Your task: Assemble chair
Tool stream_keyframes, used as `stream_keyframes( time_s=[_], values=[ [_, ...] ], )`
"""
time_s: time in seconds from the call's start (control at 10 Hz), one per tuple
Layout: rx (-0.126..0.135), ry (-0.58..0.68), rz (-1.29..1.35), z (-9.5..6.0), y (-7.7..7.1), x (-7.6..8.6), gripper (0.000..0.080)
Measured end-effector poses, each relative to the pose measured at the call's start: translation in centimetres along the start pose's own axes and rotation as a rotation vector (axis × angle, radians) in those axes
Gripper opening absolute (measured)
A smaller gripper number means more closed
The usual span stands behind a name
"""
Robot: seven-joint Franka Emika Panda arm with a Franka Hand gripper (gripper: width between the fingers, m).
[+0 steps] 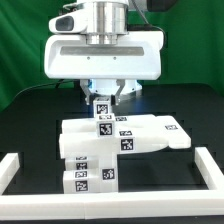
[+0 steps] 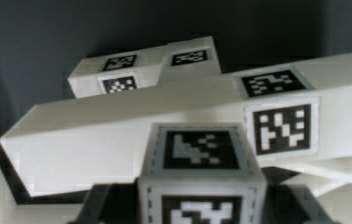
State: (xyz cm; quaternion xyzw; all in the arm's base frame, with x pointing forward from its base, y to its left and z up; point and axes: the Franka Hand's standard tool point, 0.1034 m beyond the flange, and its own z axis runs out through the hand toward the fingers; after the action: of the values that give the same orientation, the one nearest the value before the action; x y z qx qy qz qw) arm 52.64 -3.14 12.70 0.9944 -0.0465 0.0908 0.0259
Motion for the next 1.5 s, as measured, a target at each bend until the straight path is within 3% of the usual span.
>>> stream_keyframes(
  time_s=[0.2, 0.3, 0.4, 0.7, 0.9, 1.1, 1.3, 1.5],
  values=[
    [0.000, 0.000, 0.000, 0.00, 0.00, 0.00, 0.0286],
    [0.000, 0.000, 0.000, 0.00, 0.00, 0.00, 0.0474],
    [0.000, 0.000, 0.000, 0.00, 0.00, 0.00, 0.0609],
    [0.000, 0.000, 0.000, 0.00, 0.00, 0.00, 0.0647],
    [0.007, -0.022, 0.009, 0.05, 0.04, -0.25, 0.0647],
    [0.051, -0.087, 0.076, -0.06, 0.45, -0.12, 0.0649],
    [0.052, -0.091, 0.091, 0.39, 0.66, -0.16, 0.0649],
    [0.051, -0.091, 0.090, 0.40, 0.66, -0.18, 0.0392]
  ],
)
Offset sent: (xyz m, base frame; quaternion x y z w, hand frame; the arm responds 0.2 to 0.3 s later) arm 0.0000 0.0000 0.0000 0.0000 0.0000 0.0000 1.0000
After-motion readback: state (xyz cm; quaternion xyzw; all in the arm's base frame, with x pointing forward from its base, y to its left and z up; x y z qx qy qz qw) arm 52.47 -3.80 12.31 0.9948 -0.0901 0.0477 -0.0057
